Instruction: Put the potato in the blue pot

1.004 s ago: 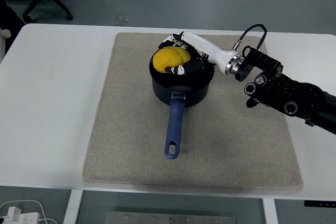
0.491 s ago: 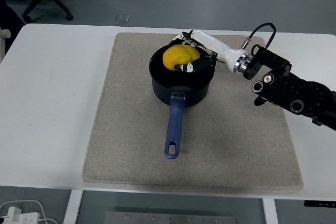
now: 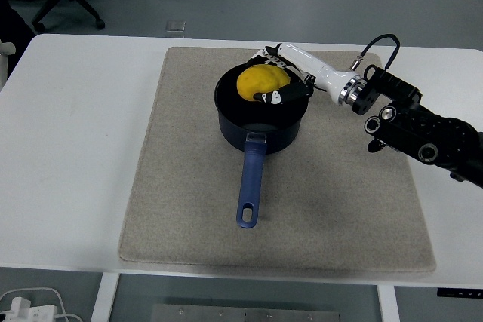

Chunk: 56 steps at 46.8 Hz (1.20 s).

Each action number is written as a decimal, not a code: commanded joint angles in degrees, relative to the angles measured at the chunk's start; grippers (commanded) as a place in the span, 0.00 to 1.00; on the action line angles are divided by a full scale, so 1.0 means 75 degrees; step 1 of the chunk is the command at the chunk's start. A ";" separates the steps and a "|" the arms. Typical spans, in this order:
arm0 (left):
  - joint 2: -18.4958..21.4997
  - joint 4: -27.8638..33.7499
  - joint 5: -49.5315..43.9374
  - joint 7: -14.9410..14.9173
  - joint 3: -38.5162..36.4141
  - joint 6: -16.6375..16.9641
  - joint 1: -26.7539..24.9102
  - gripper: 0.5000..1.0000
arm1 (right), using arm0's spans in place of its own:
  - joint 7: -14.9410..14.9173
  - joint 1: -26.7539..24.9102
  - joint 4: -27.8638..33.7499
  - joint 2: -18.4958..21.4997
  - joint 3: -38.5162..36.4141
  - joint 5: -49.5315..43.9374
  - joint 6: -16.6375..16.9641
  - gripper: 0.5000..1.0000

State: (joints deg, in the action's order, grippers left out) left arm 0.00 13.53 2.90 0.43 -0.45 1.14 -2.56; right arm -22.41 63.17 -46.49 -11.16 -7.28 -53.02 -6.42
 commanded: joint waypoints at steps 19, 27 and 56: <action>0.0000 0.0001 0.0000 0.0001 0.0001 0.0000 0.0001 0.99 | 0.0000 -0.0009 -0.0001 -0.0012 -0.0026 0.0049 -0.0011 0.85; 0.0000 0.0001 0.0000 0.0001 0.0001 0.0000 0.0001 0.99 | 0.0000 -0.0021 -0.0001 -0.0024 -0.0049 0.0073 -0.0011 0.85; 0.0000 0.0024 0.0000 0.0001 -0.0010 0.0000 0.0001 0.99 | 0.0012 0.0050 -0.0001 -0.0070 -0.0096 0.0108 -0.0011 0.85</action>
State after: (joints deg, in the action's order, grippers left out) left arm 0.00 13.70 2.90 0.43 -0.50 1.14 -2.57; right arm -22.37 63.39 -46.49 -11.39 -7.92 -52.21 -6.51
